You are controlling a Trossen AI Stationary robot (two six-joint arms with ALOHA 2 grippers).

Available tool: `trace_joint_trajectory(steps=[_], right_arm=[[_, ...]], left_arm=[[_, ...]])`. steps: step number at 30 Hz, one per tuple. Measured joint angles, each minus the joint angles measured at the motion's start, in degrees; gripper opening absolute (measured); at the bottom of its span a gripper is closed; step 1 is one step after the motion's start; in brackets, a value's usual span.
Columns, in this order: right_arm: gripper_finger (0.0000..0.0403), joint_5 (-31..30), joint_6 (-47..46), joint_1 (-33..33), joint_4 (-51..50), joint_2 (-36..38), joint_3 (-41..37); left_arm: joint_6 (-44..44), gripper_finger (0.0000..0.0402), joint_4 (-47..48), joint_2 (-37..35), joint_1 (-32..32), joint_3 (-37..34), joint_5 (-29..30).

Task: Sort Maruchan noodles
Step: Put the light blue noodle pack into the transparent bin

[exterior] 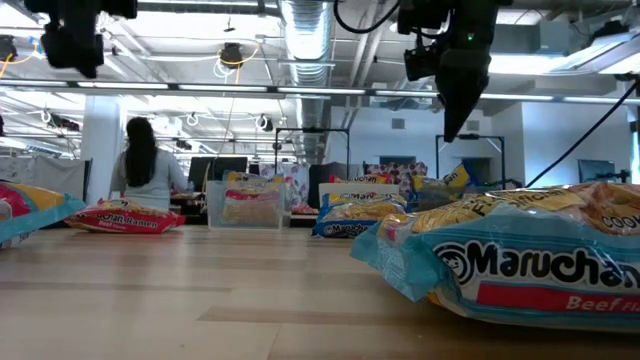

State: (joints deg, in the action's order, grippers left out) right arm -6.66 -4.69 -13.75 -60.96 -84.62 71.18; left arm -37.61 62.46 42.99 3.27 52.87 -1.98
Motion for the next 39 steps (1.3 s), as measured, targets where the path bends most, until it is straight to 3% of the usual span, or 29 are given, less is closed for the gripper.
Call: trace_joint_trajectory(steps=[8,14,39], right_arm=[[0.0113,0.0,0.0,1.0,0.3,0.0,0.0],[0.0113,0.0,0.0,1.0,0.5,0.0,0.0],[0.0113,0.0,0.1,1.0,3.2,0.0,0.0]], left_arm=[[-0.6,0.0205,-1.5,1.1,0.0,-7.8,-5.8],[0.3,0.0205,-7.6,1.3,0.0,-13.6,-8.7],[-2.5,0.0205,-16.3,1.3,0.0,-25.2,-10.3]])
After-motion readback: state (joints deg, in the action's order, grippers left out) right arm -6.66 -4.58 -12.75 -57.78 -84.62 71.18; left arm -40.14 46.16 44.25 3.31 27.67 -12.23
